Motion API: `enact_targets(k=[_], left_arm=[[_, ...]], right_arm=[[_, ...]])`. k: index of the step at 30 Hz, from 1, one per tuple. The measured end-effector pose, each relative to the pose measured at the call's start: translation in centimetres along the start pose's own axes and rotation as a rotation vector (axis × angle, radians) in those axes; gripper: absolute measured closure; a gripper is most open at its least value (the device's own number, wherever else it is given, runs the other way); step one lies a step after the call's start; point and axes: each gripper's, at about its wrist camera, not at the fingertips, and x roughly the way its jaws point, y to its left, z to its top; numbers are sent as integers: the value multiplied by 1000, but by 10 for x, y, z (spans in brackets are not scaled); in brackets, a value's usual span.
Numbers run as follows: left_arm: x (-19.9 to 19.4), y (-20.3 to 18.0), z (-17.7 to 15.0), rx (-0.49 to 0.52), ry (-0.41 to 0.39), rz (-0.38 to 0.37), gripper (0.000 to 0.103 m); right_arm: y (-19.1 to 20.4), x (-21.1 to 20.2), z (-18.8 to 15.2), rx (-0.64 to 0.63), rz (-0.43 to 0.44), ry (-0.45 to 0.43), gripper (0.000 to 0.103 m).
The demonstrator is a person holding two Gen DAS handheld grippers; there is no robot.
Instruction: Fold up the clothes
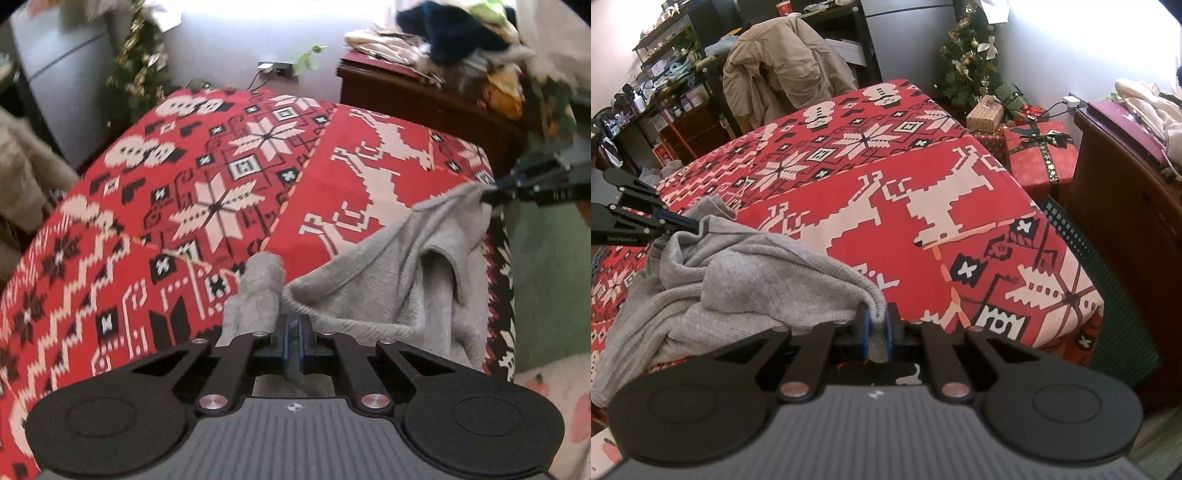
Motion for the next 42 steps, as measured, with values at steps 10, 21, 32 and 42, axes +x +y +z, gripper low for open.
enact_targets(k=[10,21,32,42], left_arm=[[21,-10,10,74,15,30,80],[41,0,32,79,140,-87,78],[38,-26,34,6,158,-62,99],[-65,-42,19,-84,-189,346,99]], right_arm=[[0,0,-3,2,9,6,93],[1,0,-4,2,6,11,93],[4,-6,-2,-6,-5,-7,93],[13,-23,18,-39,-17,-82,94]])
